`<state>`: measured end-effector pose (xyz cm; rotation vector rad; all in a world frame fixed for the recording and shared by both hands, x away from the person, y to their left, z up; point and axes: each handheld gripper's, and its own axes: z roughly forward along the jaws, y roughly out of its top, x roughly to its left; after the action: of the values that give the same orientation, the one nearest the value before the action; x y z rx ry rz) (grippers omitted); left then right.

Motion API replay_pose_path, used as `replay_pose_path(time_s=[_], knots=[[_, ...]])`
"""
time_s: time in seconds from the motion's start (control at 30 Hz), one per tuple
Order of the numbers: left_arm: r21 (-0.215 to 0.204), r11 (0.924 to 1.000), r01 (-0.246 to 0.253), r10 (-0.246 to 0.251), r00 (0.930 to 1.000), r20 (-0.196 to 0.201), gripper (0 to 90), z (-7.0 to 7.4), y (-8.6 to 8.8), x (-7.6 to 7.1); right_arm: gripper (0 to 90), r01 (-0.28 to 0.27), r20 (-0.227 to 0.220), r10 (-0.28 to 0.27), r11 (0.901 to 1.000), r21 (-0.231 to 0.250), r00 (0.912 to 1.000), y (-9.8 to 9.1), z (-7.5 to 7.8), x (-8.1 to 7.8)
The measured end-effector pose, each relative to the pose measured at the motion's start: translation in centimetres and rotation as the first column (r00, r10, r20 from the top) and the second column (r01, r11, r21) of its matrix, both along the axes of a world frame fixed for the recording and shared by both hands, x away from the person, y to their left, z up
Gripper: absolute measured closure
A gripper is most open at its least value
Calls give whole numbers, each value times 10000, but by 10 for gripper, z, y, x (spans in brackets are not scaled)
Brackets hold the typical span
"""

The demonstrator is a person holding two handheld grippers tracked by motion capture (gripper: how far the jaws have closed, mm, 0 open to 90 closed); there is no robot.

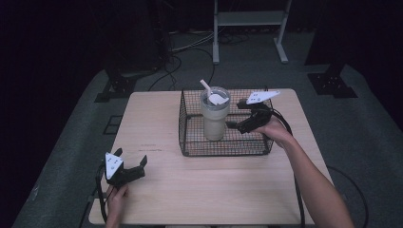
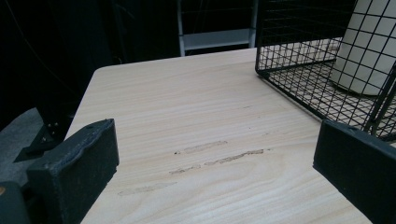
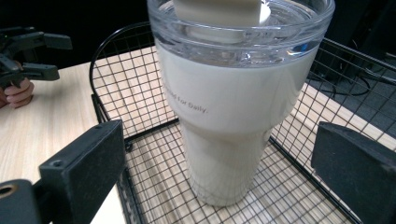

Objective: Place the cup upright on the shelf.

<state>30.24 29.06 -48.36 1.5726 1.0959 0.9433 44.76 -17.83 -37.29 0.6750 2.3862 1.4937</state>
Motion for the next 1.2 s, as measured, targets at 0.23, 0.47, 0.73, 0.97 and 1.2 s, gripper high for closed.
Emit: replay_pose_path(time_s=[0.23, 0.47, 0.73, 0.97, 1.2], knots=[[80, 10000, 0, 0, 10000, 19, 0, 0, 0, 0, 50, 285, 37, -287, 9987, 420, 9996, -14, 3, -22], [10, 10000, 10, -10, 10000, 33, 0, 0, 0, 1, 50, 115, 129, -125, 9970, 763, 9998, -23, 4, -54], [82, 10000, 20, -20, 10000, 25, 0, 0, -1, 0, 50, 3, 160, -18, 9958, 918, 9999, -35, -3, -77], [58, 10000, 11, -11, 10000, 20, 0, 0, 0, 0, 50, -29, 213, 10, 9960, 889, 9998, -44, -4, -90], [68, 10000, 6, -6, 10000, 17, 0, 0, -1, 0, 50, -64, 285, 40, 9963, 862, 9996, -49, -8, -103]])
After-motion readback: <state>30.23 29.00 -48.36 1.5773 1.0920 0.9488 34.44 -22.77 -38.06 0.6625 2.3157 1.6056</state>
